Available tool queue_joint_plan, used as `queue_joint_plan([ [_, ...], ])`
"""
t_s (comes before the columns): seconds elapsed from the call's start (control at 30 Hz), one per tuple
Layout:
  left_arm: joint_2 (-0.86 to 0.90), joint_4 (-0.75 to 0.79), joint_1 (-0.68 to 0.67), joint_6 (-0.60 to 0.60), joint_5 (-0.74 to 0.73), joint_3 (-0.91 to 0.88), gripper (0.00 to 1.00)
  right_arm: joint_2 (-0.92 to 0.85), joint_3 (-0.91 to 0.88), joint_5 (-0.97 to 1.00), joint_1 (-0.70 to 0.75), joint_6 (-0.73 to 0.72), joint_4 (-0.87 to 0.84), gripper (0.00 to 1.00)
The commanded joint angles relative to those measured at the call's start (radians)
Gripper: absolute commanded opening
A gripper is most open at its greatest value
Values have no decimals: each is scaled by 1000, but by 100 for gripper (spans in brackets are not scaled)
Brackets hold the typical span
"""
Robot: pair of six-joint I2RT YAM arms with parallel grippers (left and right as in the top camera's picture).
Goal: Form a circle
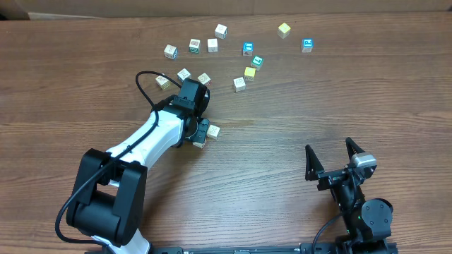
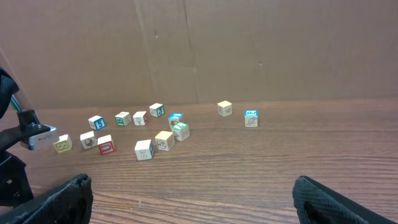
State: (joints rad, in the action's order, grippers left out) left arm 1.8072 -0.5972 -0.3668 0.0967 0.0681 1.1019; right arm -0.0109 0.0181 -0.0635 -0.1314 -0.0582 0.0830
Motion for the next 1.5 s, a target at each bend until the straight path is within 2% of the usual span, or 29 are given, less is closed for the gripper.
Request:
queue_joint_plan([
  [0.0,11,3,0,-22,-16,-5,4,8,-10,-2,2,3,-3,100],
  [0.37,11,9,0,-23,-14,-5,4,8,-10,-2,2,3,-3,100],
  [0.6,10,-2,0,9,65,16,4,8,-10,-2,2,3,-3,100],
  [0.83,8,-159,9,116,94,98,4,8,-10,-2,2,3,-3,100],
  [0.93,8,-248,9,172,61,101,4,8,-10,-2,2,3,-3,100],
  [1.07,8,-372,9,189,-22,98,4,8,-10,-2,2,3,-3,100],
  [1.47,8,-331,6,188,-56,65,4,8,-10,-2,2,3,-3,100],
])
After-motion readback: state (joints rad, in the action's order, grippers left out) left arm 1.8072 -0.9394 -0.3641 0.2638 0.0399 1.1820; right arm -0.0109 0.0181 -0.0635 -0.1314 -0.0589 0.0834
